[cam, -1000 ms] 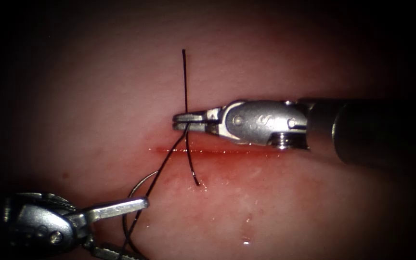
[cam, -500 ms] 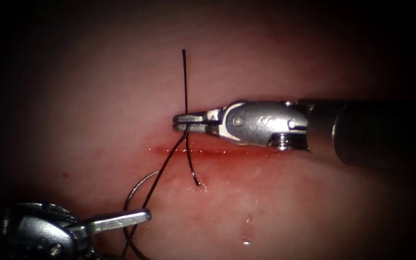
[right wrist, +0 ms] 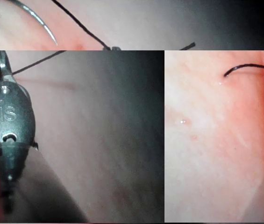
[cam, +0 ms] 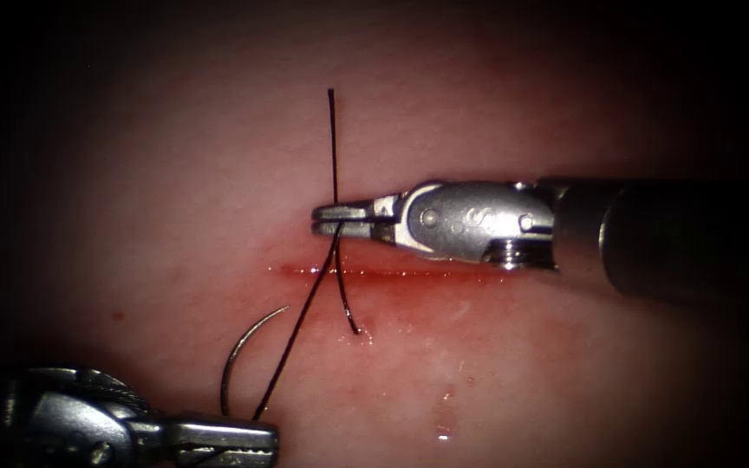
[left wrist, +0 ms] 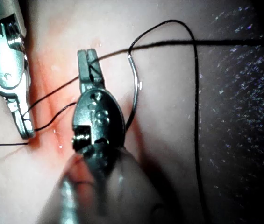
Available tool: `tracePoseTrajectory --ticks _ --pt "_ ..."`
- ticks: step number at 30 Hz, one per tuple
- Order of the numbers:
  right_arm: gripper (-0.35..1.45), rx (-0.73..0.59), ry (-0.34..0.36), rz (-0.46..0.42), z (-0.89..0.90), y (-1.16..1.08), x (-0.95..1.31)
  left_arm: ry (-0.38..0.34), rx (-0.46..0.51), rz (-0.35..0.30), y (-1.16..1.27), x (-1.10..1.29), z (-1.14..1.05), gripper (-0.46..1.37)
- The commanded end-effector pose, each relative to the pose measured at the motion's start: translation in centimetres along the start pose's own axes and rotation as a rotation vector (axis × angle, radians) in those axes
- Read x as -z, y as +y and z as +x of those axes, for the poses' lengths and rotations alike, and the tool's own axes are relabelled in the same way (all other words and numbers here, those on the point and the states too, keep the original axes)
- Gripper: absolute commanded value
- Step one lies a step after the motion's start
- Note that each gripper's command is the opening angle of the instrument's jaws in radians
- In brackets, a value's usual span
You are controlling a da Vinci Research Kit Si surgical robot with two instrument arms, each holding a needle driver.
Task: Wound Closure
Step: Handoff a longer length of suture to the left gripper using the right gripper
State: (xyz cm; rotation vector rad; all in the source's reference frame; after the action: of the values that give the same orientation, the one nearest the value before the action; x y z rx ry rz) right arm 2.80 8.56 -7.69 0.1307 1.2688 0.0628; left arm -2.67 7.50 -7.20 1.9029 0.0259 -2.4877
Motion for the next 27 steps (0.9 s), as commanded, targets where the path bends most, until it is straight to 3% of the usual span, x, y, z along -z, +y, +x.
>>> tracePoseTrajectory --ticks 1,19,27 --pt "-0.35 0.0 0.001 0.001 0.0 0.0 0.01 -0.005 -0.007 -0.012 -0.02 0.02 0.01 -0.35" --pt "-0.35 -0.014 0.005 0.021 0.04 -0.11 0.07 -0.033 -0.041 0.026 -0.14 0.18 -0.05 -0.35" --pt "-0.35 -0.034 0.001 0.036 0.18 -0.32 0.33 -0.024 -0.048 0.074 -0.26 0.22 -0.03 -0.35"
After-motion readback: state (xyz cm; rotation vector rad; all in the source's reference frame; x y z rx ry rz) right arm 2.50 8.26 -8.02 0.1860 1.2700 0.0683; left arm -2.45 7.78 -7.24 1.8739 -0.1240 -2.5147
